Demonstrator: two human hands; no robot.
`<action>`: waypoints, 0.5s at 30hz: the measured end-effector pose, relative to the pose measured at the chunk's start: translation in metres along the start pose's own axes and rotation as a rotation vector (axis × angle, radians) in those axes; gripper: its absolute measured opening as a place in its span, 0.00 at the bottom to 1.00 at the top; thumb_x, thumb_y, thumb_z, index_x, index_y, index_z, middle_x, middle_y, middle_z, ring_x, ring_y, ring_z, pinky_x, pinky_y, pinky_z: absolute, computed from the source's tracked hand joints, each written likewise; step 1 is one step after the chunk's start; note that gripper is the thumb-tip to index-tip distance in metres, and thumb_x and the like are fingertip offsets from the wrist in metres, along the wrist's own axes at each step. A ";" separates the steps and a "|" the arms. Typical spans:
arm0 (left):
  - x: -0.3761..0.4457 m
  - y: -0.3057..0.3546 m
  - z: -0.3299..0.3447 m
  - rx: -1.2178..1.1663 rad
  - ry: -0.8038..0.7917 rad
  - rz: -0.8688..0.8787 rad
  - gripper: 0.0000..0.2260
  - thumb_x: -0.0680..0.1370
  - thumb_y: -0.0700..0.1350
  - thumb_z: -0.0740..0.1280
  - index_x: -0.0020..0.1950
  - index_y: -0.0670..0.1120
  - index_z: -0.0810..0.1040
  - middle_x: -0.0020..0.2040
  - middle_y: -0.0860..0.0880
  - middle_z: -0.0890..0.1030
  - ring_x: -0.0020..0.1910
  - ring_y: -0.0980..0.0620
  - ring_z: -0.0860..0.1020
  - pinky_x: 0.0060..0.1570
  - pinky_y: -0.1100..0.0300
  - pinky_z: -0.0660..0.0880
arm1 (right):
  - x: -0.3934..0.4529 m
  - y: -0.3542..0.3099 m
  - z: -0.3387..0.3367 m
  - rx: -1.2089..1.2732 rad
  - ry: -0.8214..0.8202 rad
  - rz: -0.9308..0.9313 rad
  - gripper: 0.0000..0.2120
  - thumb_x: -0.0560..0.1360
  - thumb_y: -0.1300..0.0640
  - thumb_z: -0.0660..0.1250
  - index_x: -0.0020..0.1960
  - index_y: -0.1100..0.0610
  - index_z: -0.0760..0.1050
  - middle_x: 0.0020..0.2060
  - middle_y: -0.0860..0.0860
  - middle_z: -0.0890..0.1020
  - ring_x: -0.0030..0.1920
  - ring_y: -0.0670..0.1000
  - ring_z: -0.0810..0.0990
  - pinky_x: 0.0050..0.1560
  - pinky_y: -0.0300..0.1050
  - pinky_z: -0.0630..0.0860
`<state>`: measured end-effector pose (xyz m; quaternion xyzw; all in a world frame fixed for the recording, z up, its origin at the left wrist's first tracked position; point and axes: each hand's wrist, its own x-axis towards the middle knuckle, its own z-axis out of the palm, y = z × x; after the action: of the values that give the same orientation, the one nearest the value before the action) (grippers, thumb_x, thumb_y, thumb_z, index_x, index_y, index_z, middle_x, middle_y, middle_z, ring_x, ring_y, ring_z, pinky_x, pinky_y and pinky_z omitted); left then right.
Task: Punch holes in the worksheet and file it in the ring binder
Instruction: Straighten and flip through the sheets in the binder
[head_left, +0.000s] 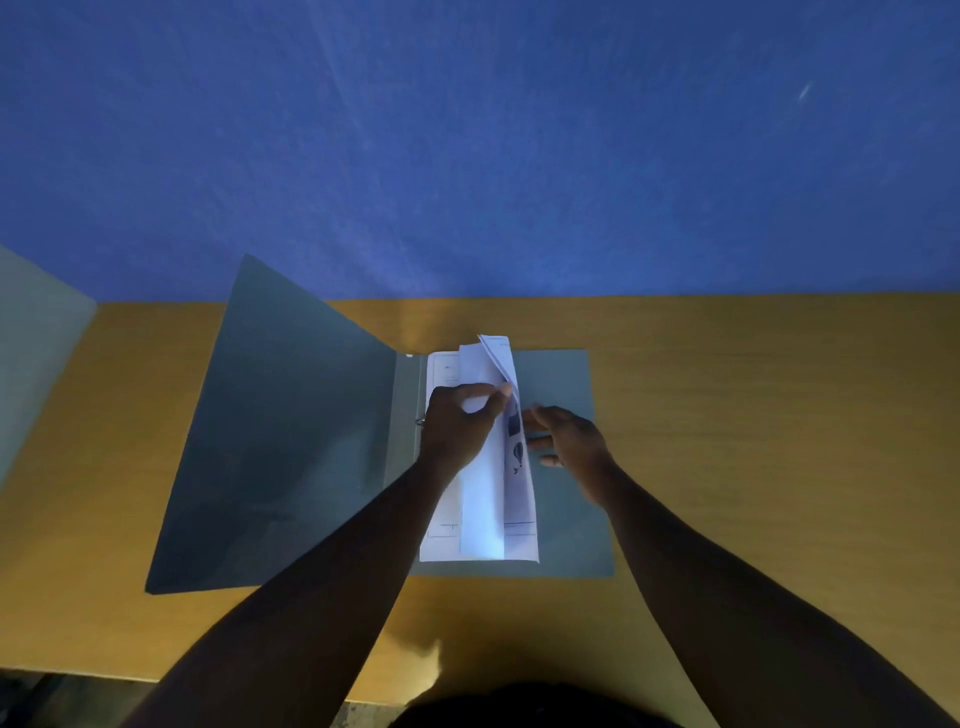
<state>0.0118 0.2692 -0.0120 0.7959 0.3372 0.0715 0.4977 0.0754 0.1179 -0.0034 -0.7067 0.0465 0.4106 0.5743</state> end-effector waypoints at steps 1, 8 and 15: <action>0.000 0.000 0.001 0.004 -0.001 -0.003 0.24 0.68 0.68 0.68 0.50 0.50 0.87 0.47 0.57 0.86 0.49 0.62 0.82 0.50 0.64 0.77 | 0.000 0.000 0.001 -0.006 -0.003 -0.001 0.11 0.81 0.51 0.60 0.43 0.49 0.78 0.40 0.47 0.82 0.39 0.49 0.81 0.50 0.48 0.75; -0.001 -0.003 0.005 0.021 -0.039 -0.012 0.20 0.72 0.61 0.71 0.54 0.48 0.86 0.51 0.53 0.86 0.52 0.59 0.82 0.50 0.66 0.74 | 0.000 0.000 0.000 -0.035 -0.013 -0.020 0.10 0.81 0.50 0.59 0.46 0.48 0.78 0.43 0.48 0.83 0.42 0.50 0.82 0.47 0.46 0.75; -0.003 -0.001 0.008 -0.020 -0.038 -0.052 0.19 0.72 0.62 0.69 0.54 0.51 0.86 0.52 0.56 0.85 0.54 0.60 0.81 0.55 0.63 0.75 | -0.002 0.000 0.000 -0.021 -0.025 -0.021 0.12 0.81 0.51 0.59 0.56 0.54 0.79 0.46 0.50 0.83 0.42 0.50 0.81 0.46 0.45 0.76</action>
<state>0.0129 0.2619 -0.0157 0.7830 0.3476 0.0469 0.5138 0.0738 0.1167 -0.0024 -0.7077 0.0277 0.4140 0.5718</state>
